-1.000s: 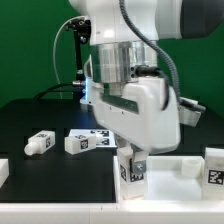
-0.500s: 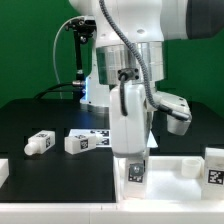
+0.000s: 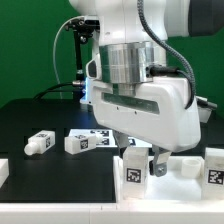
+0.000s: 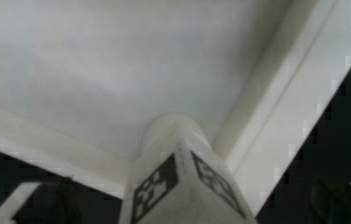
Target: Assemble square table
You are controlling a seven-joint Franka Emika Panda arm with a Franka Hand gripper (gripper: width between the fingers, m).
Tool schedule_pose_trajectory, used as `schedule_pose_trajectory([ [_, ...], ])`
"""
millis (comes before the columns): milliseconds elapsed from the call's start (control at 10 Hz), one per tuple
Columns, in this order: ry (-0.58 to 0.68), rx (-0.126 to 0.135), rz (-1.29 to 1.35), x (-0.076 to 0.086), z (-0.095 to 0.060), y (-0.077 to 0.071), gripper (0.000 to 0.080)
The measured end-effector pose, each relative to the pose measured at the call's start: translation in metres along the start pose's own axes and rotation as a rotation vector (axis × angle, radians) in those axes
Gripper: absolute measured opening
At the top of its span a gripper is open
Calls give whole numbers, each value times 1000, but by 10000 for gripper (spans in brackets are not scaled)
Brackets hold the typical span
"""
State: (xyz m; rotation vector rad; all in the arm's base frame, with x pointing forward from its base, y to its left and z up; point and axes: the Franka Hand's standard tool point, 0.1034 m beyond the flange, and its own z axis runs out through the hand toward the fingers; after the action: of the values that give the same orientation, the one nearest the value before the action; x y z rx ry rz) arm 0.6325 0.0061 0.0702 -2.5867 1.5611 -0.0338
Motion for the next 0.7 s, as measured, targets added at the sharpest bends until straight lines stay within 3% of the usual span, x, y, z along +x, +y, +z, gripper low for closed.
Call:
schedule_pose_trajectory([
  [100, 0, 0, -42, 0, 0, 0, 649],
  [300, 30, -16, -440, 7, -3, -1, 649],
  [400, 59, -6, -614, 10, -3, -3, 649],
  [600, 79, -3, -654, 11, 0, 1, 649],
  [700, 79, -2, -642, 11, 0, 1, 529],
])
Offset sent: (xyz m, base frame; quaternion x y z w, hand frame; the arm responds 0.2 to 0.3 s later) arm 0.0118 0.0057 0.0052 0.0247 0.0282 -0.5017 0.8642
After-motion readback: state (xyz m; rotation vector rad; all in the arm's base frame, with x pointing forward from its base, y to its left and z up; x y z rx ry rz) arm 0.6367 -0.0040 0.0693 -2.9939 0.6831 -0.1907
